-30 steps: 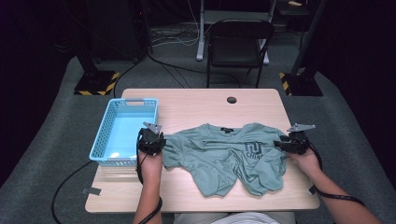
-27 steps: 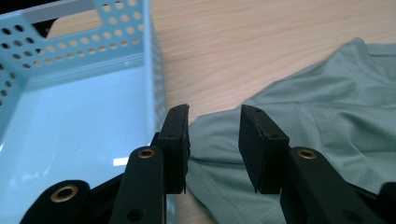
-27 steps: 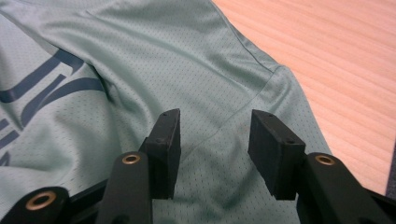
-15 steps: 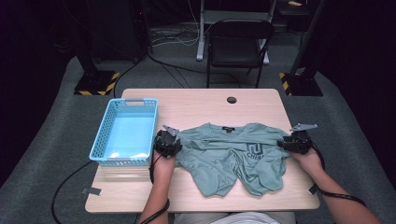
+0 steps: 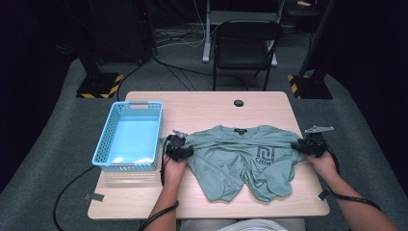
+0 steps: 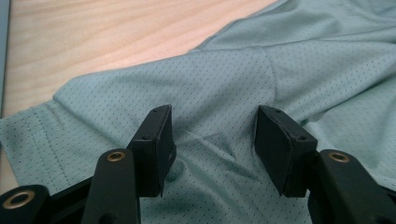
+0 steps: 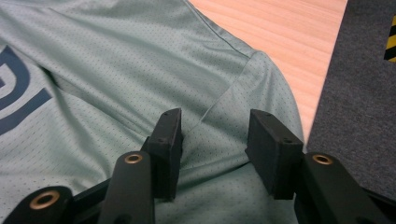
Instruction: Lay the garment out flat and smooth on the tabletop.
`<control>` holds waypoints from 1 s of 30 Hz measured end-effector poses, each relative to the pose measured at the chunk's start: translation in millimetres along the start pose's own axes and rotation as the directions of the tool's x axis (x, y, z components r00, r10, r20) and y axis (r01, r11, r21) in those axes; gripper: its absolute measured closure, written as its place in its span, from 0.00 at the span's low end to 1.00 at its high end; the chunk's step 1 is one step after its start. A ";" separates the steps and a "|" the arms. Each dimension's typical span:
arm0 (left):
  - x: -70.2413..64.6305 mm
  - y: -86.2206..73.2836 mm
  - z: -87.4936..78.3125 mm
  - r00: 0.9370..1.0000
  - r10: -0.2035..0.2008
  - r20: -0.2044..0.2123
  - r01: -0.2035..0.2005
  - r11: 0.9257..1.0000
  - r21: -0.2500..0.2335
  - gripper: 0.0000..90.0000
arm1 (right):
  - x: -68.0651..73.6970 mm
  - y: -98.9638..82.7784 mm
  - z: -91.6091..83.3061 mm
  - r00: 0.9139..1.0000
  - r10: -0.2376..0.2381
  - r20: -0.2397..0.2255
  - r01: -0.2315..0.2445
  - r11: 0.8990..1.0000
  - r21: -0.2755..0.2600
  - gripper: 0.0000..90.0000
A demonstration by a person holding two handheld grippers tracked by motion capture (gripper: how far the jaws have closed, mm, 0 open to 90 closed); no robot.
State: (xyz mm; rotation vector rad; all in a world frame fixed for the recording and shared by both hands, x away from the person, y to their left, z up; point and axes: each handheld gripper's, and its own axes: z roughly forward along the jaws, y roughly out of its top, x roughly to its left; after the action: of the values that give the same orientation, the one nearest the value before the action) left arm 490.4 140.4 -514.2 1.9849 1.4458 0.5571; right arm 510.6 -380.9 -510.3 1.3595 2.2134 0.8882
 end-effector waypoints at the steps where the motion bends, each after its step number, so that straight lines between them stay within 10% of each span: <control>1: 1.5 5.3 2.6 1.000 -0.003 -0.003 0.003 1.000 0.019 0.51 | -2.3 2.1 1.1 1.000 0.004 0.002 -0.004 1.000 0.007 0.61; 8: 10.4 29.7 22.4 0.996 -0.001 -0.086 0.003 1.000 0.027 0.51 | -17.5 22.9 21.4 0.998 0.046 0.043 -0.046 0.999 -0.003 0.60; 14: 16.2 44.7 31.2 0.977 -0.029 -0.210 0.042 0.997 0.059 0.51 | -19.9 48.2 42.1 0.989 0.069 0.128 -0.071 0.997 0.011 0.55; 20: -14.6 42.6 11.0 1.000 0.009 -0.011 -0.009 1.000 -0.021 0.45 | 10.6 54.6 23.1 1.000 0.011 0.022 -0.009 0.998 -0.061 0.52; 25: -55.6 17.8 -4.6 0.982 0.118 0.148 -0.116 0.993 -0.020 0.44 | 47.6 33.0 0.2 0.984 -0.091 -0.154 0.088 0.996 -0.027 0.51; 30: -65.3 -2.4 -6.2 0.968 0.195 0.156 -0.201 0.979 0.020 0.45 | 60.6 9.3 -6.9 0.967 -0.148 -0.207 0.159 0.987 0.033 0.55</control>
State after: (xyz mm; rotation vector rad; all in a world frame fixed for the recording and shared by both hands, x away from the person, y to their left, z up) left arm 464.3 80.4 -510.1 2.1647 1.1807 0.4539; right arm 485.0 -325.9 -499.1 1.1428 2.4720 0.9586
